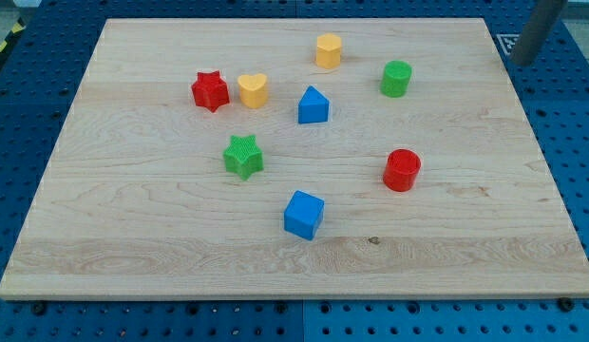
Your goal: Point your arm at the red circle
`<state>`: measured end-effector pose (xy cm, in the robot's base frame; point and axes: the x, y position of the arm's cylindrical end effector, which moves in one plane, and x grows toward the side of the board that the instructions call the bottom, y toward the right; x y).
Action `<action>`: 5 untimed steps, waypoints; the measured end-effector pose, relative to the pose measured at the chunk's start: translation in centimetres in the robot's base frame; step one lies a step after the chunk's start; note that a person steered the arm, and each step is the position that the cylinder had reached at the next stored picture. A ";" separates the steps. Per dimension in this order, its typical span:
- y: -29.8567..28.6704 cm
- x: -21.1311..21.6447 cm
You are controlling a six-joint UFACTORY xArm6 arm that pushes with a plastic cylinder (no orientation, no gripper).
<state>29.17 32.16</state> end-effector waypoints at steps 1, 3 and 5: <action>0.0 0.0; -5.6 -0.2; -11.0 -0.4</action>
<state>28.82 21.17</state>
